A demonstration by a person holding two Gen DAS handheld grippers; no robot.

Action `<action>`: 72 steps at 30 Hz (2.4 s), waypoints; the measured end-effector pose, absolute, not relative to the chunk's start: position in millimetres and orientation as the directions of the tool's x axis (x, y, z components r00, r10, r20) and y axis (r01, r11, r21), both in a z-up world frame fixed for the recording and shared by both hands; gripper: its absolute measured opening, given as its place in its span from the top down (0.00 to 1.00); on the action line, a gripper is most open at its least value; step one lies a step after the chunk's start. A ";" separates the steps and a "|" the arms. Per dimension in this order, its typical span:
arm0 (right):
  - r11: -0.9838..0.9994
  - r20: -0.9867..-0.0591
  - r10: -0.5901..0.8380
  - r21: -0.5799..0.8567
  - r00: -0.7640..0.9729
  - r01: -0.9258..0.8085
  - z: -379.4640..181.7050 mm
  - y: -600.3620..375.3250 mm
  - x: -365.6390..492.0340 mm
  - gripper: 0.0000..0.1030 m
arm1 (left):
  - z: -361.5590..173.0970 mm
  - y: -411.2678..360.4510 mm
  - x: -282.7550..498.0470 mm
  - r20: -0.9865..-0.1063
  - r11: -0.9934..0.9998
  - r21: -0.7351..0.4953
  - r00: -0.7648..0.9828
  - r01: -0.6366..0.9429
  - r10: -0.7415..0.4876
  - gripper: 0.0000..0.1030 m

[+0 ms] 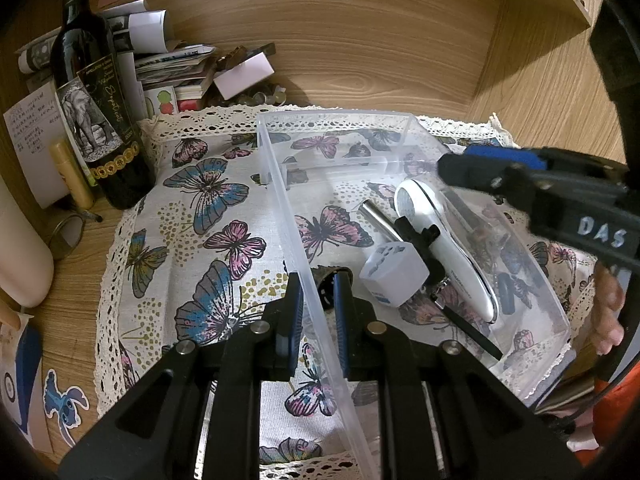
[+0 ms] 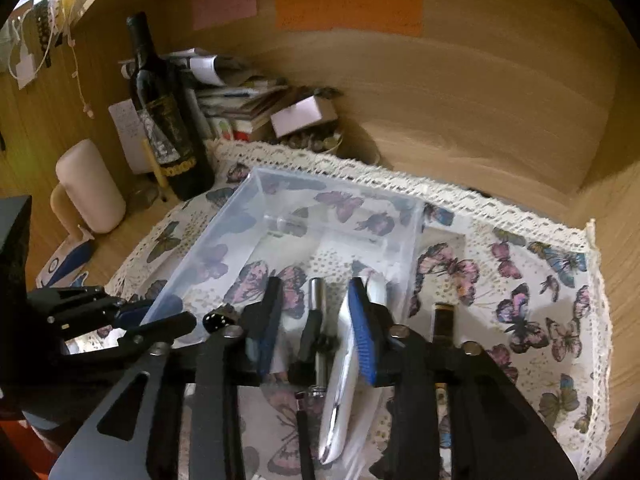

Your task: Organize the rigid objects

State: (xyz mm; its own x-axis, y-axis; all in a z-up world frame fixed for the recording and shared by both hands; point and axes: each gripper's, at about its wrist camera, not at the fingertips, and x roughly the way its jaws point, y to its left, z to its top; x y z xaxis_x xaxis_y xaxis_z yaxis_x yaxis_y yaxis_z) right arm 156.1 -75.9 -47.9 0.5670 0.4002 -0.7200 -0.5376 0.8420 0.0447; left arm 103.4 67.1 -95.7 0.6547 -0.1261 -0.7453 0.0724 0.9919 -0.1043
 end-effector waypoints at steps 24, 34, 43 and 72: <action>0.946 -0.785 0.237 0.054 0.572 -0.318 -72.6 -175.7 148.4 0.64 | -95.4 66.5 103.7 -0.748 0.992 -0.100 0.652 0.073 -0.123 0.86; 0.930 -0.866 0.237 0.072 0.441 -0.360 -118.4 -171.3 132.6 0.64 | -94.7 63.1 104.7 -0.752 0.993 -0.086 0.650 0.075 -0.114 0.86; 0.917 -0.866 0.275 0.105 0.419 -0.385 -122.1 -168.3 130.6 0.64 | -95.5 63.0 103.5 -0.751 0.993 -0.086 0.651 0.075 -0.114 0.86; 0.931 -0.830 0.207 0.005 0.519 -0.364 -102.6 -176.1 129.0 0.84 | -96.9 63.1 100.7 -0.749 0.993 -0.092 0.652 0.076 -0.119 0.86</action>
State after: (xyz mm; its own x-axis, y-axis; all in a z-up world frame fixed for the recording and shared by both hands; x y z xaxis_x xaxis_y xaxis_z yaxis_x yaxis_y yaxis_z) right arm 129.0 -176.1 -102.6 0.5186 0.2065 -0.8297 -0.3637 0.9315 0.0045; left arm 100.7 63.1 -96.9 0.6517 -0.1192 -0.7491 0.0758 0.9929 -0.0920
